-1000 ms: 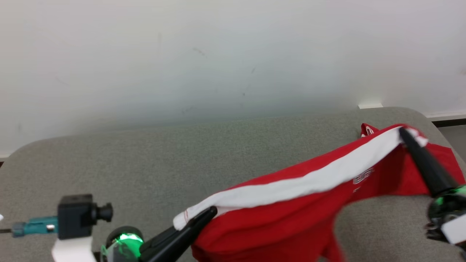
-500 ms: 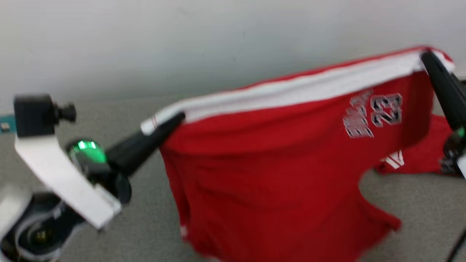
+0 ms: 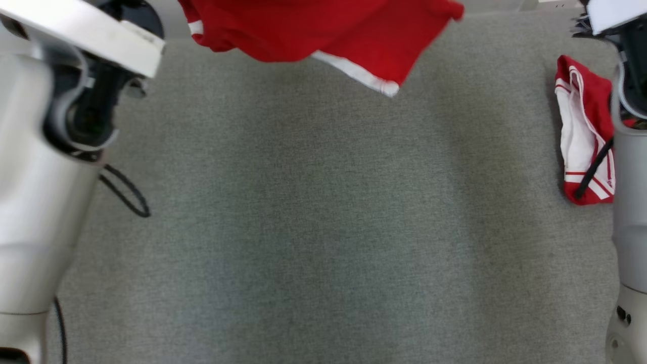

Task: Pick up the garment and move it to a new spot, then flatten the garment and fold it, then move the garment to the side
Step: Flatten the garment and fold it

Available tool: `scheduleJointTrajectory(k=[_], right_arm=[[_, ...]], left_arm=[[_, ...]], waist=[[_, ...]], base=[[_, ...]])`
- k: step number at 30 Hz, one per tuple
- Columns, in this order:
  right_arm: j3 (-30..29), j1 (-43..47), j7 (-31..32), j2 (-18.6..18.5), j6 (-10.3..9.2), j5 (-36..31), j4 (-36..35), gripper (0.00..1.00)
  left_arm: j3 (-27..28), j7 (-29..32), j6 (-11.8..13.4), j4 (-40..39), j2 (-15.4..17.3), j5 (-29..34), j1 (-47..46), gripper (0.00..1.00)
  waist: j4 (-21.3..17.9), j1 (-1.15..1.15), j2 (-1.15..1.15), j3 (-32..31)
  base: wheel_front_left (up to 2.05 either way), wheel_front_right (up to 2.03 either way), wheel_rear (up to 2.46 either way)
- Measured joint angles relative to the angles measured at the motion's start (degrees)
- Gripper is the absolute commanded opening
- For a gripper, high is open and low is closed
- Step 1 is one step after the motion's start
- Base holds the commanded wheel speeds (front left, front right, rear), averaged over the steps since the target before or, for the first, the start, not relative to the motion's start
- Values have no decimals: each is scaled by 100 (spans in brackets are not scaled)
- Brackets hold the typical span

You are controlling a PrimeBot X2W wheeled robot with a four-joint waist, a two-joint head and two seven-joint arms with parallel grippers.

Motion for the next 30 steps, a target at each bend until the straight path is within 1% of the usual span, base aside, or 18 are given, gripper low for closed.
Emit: scheduleJointTrajectory(k=[2, 4, 7, 9, 11, 14, 18, 20, 23, 27, 30], right_arm=[[97, -11, -277, 4, 5, 111, 356, 0], [196, 177, -461, 5, 4, 133, 563, 0], [313, 822, -632, -79, 4, 235, 584, 0], [413, 1438, -689, -212, 4, 380, 420, 0], [485, 2121, -736, -432, 4, 483, 135, 0], [538, 3229, -766, -722, 4, 686, -323, 0], [565, 4724, -692, -982, 8, 896, -973, 0], [549, 5426, -620, -1121, 9, 958, -1291, 0], [430, 6425, -508, -1233, 10, 1035, -1806, 0], [174, 7695, -321, -1362, 10, 1141, -2527, 0], [-125, 8406, -202, -1366, 10, 1280, -3107, 0]], left_arm=[[-153, -377, -74, 442, -214, 180, -48, 0], [-378, -666, -129, 737, -361, 293, 40, 0], [-705, -945, -151, 917, -438, 358, 432, 0], [-1018, -1050, -158, 794, -413, 426, 871, 0], [-1300, -1125, -174, 514, -360, 397, 1366, 0], [-1480, -1169, -181, 112, -175, 304, 2209, 0], [-1187, -1190, -172, -431, -67, 323, 3533, 0], [-945, -1191, -77, -742, -100, 327, 4292, 0], [-817, -1191, 49, -1283, -108, 327, 5479, 0], [-835, -1191, 305, -2020, 19, 325, 6703, 0], [-843, -1191, 481, -2633, 81, 182, 7358, 0]], waist=[[29, 0, 0, 65], [50, 1, 0, 59], [78, 0, 0, -9], [88, 0, 0, -84], [100, 0, 0, -184], [114, -1, 0, -377], [111, -2, 0, -727], [102, -3, 0, -924], [75, -3, 0, -1219], [52, -4, 0, -1560], [62, -5, 0, -1706]], base=[[0, 0, 0], [0, 0, 0], [0, 0, 0], [0, 0, 0], [0, 0, 0], [0, 0, 0], [0, 0, 0], [0, 0, 0], [0, 0, 0], [0, 0, 0], [0, 0, 0]])
